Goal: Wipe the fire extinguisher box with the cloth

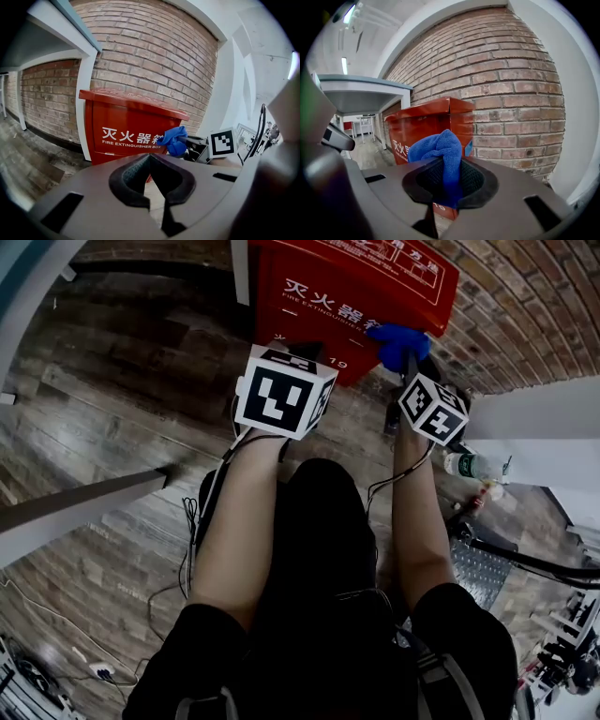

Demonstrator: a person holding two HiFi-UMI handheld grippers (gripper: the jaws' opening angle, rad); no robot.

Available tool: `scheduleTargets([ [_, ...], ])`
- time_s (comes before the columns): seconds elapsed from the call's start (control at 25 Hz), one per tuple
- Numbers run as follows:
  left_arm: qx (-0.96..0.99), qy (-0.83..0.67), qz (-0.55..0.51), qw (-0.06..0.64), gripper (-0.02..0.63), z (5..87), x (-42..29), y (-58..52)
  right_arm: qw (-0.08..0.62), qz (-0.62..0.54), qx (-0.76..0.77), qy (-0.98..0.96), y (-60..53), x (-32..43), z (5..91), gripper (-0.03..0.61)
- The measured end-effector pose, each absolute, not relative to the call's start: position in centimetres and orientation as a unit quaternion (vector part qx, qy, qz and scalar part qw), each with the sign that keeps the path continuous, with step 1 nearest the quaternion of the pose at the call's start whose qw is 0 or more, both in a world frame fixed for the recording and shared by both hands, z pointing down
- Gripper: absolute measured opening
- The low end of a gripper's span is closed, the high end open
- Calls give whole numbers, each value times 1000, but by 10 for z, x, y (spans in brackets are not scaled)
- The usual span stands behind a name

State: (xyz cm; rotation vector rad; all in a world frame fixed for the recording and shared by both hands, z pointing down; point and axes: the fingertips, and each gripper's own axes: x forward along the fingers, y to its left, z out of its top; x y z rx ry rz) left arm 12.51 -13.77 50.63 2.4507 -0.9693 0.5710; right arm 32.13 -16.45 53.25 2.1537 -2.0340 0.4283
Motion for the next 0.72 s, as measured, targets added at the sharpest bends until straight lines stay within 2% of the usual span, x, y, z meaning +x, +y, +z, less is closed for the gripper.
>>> scheduleTargets([
  [0.4, 887, -355, 209, 209, 8, 496, 120, -133, 100, 165, 704, -683, -175, 309, 572, 83],
  [0.72, 867, -391, 229, 209, 8, 504, 68, -115, 99, 197, 689, -690, -186, 285, 596, 83],
])
